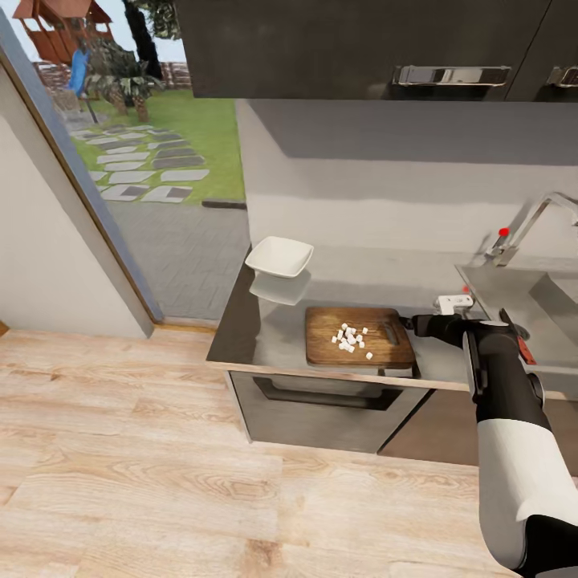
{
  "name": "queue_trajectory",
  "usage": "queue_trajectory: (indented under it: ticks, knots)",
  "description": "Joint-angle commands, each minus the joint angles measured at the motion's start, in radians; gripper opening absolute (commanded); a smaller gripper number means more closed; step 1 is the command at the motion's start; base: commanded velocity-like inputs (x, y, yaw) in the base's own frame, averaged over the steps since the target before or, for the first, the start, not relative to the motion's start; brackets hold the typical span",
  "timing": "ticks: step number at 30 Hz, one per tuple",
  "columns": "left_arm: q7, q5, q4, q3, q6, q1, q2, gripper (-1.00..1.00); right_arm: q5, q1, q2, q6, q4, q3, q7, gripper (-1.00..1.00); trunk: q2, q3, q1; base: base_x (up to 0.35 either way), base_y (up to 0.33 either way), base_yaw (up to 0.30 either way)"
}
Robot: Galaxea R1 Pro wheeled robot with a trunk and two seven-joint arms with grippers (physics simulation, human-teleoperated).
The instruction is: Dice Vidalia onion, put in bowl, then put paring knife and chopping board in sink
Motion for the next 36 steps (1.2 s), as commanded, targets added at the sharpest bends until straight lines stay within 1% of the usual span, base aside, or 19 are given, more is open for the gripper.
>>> queue_trajectory:
  ticks: [1, 12, 24, 36]
  knots:
    - [-0.005, 0.010, -0.001, -0.002, -0.001, 0.000, 0.001, 1.00, 0.010, -0.001, 0.000, 0.003, -0.001, -0.002, 0.010, 1.00, -0.002, -0.001, 0.001, -0.002, 0.000, 0.000]
    - [-0.005, 0.010, -0.001, -0.002, -0.001, 0.000, 0.001, 1.00, 0.012, 0.000, -0.005, 0.003, -0.001, -0.005, 0.008, 1.00, -0.002, -0.001, 0.001, 0.000, 0.000, 0.000]
    - [-0.005, 0.012, 0.000, -0.001, -0.001, 0.000, 0.001, 1.00, 0.011, -0.001, -0.003, 0.003, -0.001, -0.002, 0.008, 1.00, -0.002, -0.003, 0.001, 0.000, 0.000, 0.000]
    - [-0.005, 0.011, 0.011, 0.001, -0.001, 0.000, 0.001, 1.00, 0.010, -0.001, -0.002, 0.003, -0.001, -0.002, 0.008, 1.00, -0.002, -0.018, 0.001, 0.000, 0.000, 0.000]
